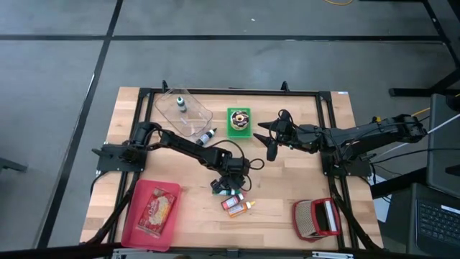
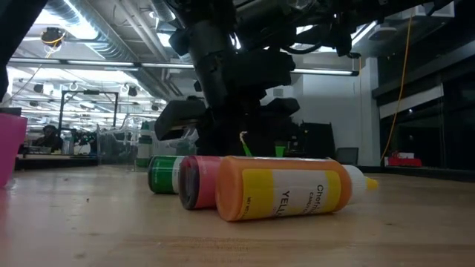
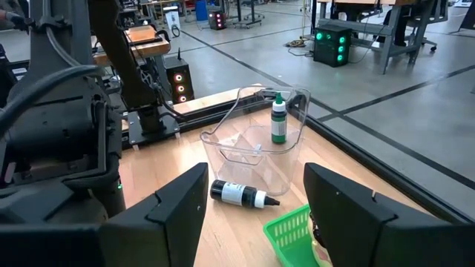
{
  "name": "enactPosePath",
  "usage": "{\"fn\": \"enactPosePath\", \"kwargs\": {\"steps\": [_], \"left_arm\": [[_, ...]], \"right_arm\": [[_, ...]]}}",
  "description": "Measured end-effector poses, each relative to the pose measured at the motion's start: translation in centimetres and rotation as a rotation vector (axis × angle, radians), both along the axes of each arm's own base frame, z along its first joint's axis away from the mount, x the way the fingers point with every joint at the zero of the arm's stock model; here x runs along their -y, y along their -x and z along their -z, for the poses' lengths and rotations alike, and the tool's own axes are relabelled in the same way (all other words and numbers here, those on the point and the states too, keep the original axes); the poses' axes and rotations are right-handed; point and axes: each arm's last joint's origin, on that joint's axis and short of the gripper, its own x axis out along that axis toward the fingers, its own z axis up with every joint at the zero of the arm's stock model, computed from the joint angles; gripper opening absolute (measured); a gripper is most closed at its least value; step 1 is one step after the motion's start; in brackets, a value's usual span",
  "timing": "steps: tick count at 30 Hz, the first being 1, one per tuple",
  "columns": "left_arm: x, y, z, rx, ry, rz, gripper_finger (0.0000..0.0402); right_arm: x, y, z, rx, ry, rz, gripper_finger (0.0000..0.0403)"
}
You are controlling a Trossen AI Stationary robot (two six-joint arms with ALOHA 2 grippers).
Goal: Pick & Place Food Item
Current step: Put the purple food coloring bottle into the transparent bin
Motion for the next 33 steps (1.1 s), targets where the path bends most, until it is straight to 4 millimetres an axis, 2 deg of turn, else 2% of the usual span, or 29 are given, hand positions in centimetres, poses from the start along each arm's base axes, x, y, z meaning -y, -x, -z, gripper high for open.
{"fn": "enactPosePath", "kwargs": {"steps": [7, 13, 17, 21, 24, 29, 33], "left_arm": [[0.2, -0.1, 1.1, -0.031, -0.029, 0.021, 0.0120], [0.2, 0.0, 0.7, -0.014, -0.058, -0.001, 0.0112], [-0.8, -0.1, -0.5, 0.021, 0.019, -0.044, 0.0112], [-1.7, -0.1, -3.5, 0.113, 0.042, -0.079, 0.0112], [-2.5, 0.3, -4.9, 0.127, 0.060, -0.111, 0.0112], [-4.4, 1.4, -7.8, 0.171, 0.183, -0.148, 0.0112], [-5.8, 3.1, -8.6, 0.196, 0.259, -0.174, 0.0112]], "right_arm": [[0.0, 0.0, 0.0, 0.000, -0.001, 0.000, 0.0226], [0.0, 0.0, 0.0, 0.000, 0.000, 0.000, 0.0226], [0.0, 0.0, 0.0, -0.003, 0.000, 0.000, 0.0226], [0.0, 0.0, 0.0, -0.004, 0.000, 0.000, 0.0226], [0.0, 0.0, 0.0, -0.005, 0.004, -0.001, 0.0226], [0.0, 0.0, 0.1, -0.011, 0.009, -0.018, 0.0226], [-0.1, 0.0, 0.1, -0.014, 0.014, -0.022, 0.0226]]}}
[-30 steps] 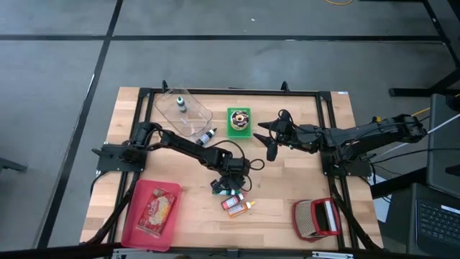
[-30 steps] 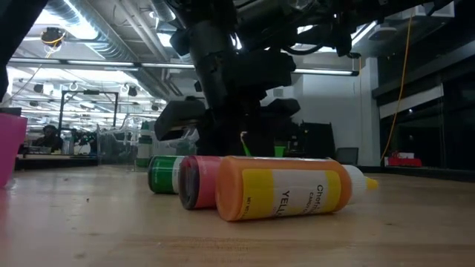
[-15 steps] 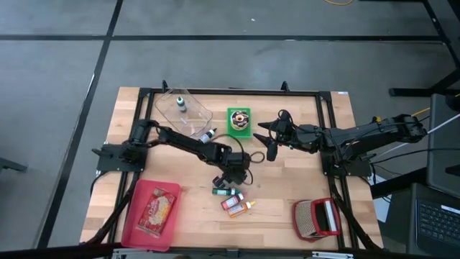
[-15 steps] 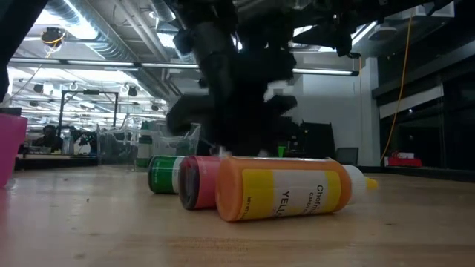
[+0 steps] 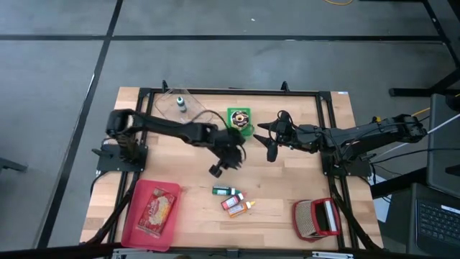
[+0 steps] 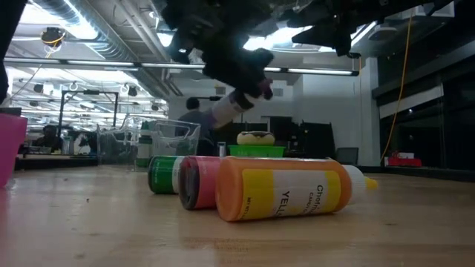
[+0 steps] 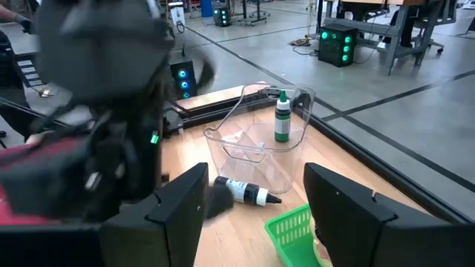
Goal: Pick & Place Food Item
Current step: Put the purple food coloring bottle into the transparent bin
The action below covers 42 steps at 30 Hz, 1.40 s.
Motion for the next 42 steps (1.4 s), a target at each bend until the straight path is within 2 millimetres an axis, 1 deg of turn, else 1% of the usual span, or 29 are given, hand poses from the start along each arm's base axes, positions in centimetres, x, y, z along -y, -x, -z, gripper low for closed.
{"fn": "enactPosePath", "kwargs": {"steps": [3, 7, 10, 14, 17, 22, 24, 29, 33, 37, 42], "left_arm": [[-1.0, 1.7, -0.9, 0.069, 0.012, -0.047, 0.0112], [-2.0, 4.3, -1.1, 0.158, 0.030, -0.097, 0.0112], [-2.8, 6.3, -2.0, 0.304, 0.049, -0.148, 0.0112], [-4.2, 9.0, -2.5, 0.481, 0.070, -0.223, 0.0112], [-5.3, 10.9, -3.2, 0.628, 0.072, -0.277, 0.0112], [-7.4, 13.5, -3.2, 0.795, 0.065, -0.391, 0.0112], [-8.2, 14.4, -3.1, 0.859, 0.065, -0.423, 0.0112], [-9.8, 16.0, -1.5, 0.907, 0.084, -0.513, 0.0111], [-10.5, 17.1, -0.6, 0.961, 0.092, -0.559, 0.0111], [-11.3, 18.1, -0.3, 1.018, 0.093, -0.604, 0.0111], [-12.3, 18.9, 0.4, 1.031, 0.113, -0.656, 0.0111]], "right_arm": [[0.0, 0.0, 0.0, 0.000, 0.000, 0.000, 0.0226], [0.0, 0.0, 0.0, 0.001, 0.000, 0.001, 0.0226], [0.0, 0.0, 0.0, 0.003, 0.000, 0.001, 0.0226], [0.0, 0.0, 0.0, 0.004, -0.001, 0.001, 0.0226], [0.0, 0.0, 0.0, 0.005, -0.001, 0.004, 0.0226], [0.0, 0.0, -0.1, 0.008, -0.001, 0.004, 0.0226], [0.0, 0.0, -0.1, 0.008, -0.002, 0.004, 0.0226], [0.0, 0.0, -0.1, 0.008, -0.003, 0.005, 0.0226], [0.0, 0.0, -0.1, 0.008, -0.004, 0.004, 0.0226], [0.0, 0.0, -0.1, 0.008, -0.004, 0.004, 0.0226], [0.0, 0.0, -0.1, 0.009, -0.004, 0.005, 0.0226]]}}
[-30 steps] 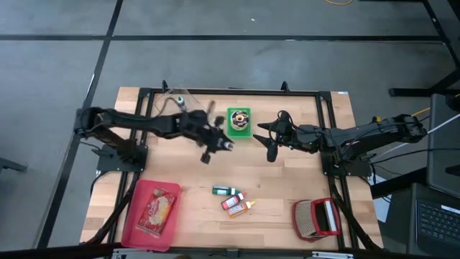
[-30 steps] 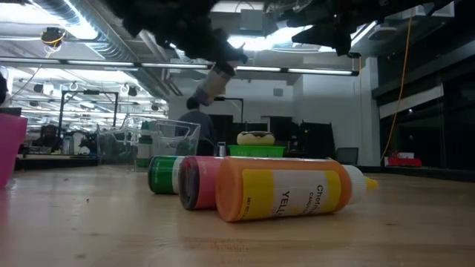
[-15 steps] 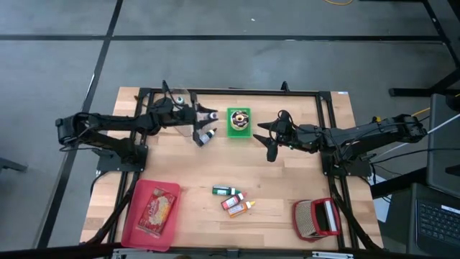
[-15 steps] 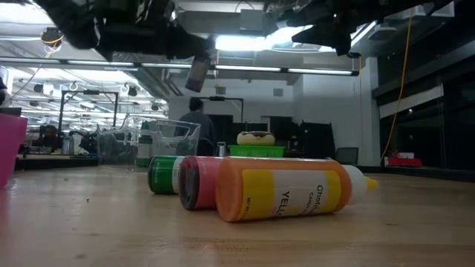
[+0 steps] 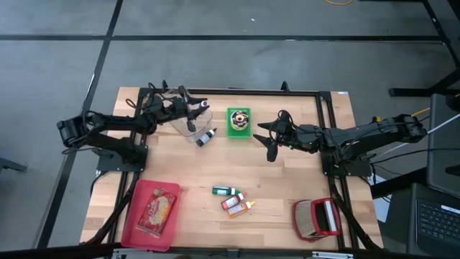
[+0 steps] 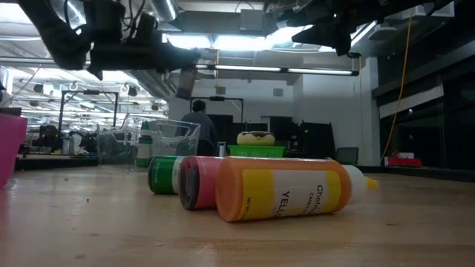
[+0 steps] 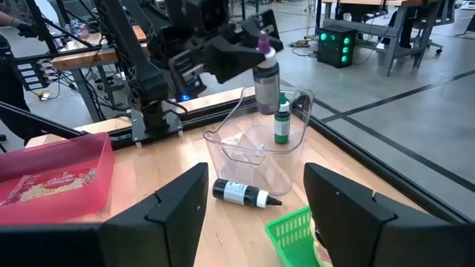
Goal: Pick & Place Food Item
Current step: Put the purple food coloring bottle into the transparent bin
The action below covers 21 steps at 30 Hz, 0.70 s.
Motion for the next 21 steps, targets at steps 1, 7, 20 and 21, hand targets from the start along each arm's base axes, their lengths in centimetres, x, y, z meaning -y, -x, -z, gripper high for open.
{"fn": "enactPosePath", "kwargs": {"steps": [1, 7, 20, 21], "left_arm": [[-0.2, 0.0, 0.2, -0.006, 0.012, -0.004, 0.0111], [-0.9, -0.8, 1.9, -0.039, 0.062, 0.001, 0.0111], [-3.6, -0.6, 4.8, -0.076, 0.152, -0.100, 0.0111], [-3.6, -0.6, 5.0, -0.081, 0.156, -0.100, 0.0111]], "right_arm": [[0.0, 0.0, 0.0, 0.000, 0.000, 0.000, 0.0226], [0.0, 0.0, 0.0, 0.002, -0.003, 0.000, 0.0226], [0.0, 0.0, 0.0, 0.001, -0.004, -0.003, 0.0226], [0.0, 0.0, 0.0, 0.000, -0.001, -0.003, 0.0226]]}}
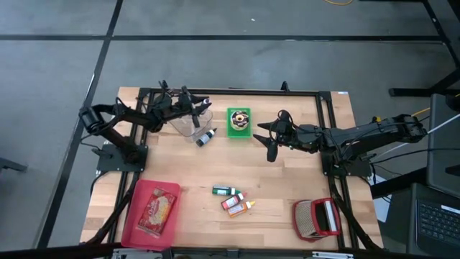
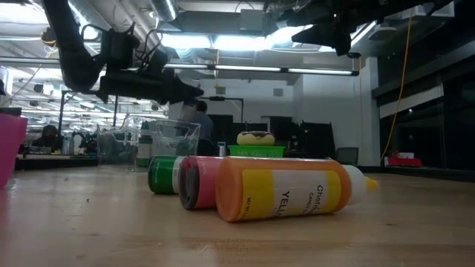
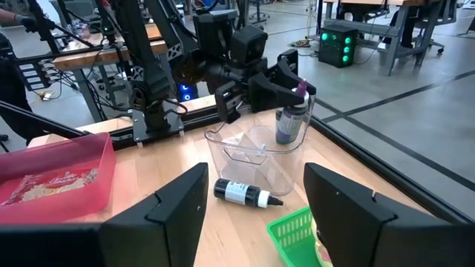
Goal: Pick & Place Food Item
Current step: Put the purple food coloring bottle into the transparent bin
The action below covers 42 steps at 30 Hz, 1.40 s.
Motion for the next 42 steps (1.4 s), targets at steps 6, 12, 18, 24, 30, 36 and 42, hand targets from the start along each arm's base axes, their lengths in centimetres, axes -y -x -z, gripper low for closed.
{"fn": "enactPosePath", "kwargs": {"steps": [6, 12, 18, 24, 30, 36, 42], "left_arm": [[-0.5, 0.2, 0.7, -0.019, 0.021, -0.018, 0.0111], [-0.7, 0.2, 1.0, -0.027, 0.028, -0.008, 0.0111], [-0.6, 1.4, 1.0, 0.039, 0.022, -0.034, 0.0111], [0.9, 5.3, 2.4, 0.117, 0.032, -0.101, 0.0111], [1.0, 6.1, 2.8, 0.096, 0.022, -0.073, 0.0111], [0.0, 5.2, 1.5, 0.155, 0.000, -0.062, 0.0111], [0.6, 5.9, 2.4, 0.120, 0.016, -0.108, 0.0111]], "right_arm": [[0.0, 0.0, 0.0, -0.002, 0.004, 0.000, 0.0226], [0.0, 0.0, 0.0, -0.003, 0.004, -0.001, 0.0226], [0.0, 0.0, 0.1, -0.011, 0.005, -0.001, 0.0226], [0.0, 0.0, 0.1, -0.012, 0.005, 0.000, 0.0226], [0.0, 0.0, 0.0, 0.001, 0.003, 0.001, 0.0226], [0.0, 0.0, -0.1, 0.014, 0.002, 0.003, 0.0226], [0.0, 0.0, 0.0, -0.005, 0.004, 0.001, 0.0226]]}}
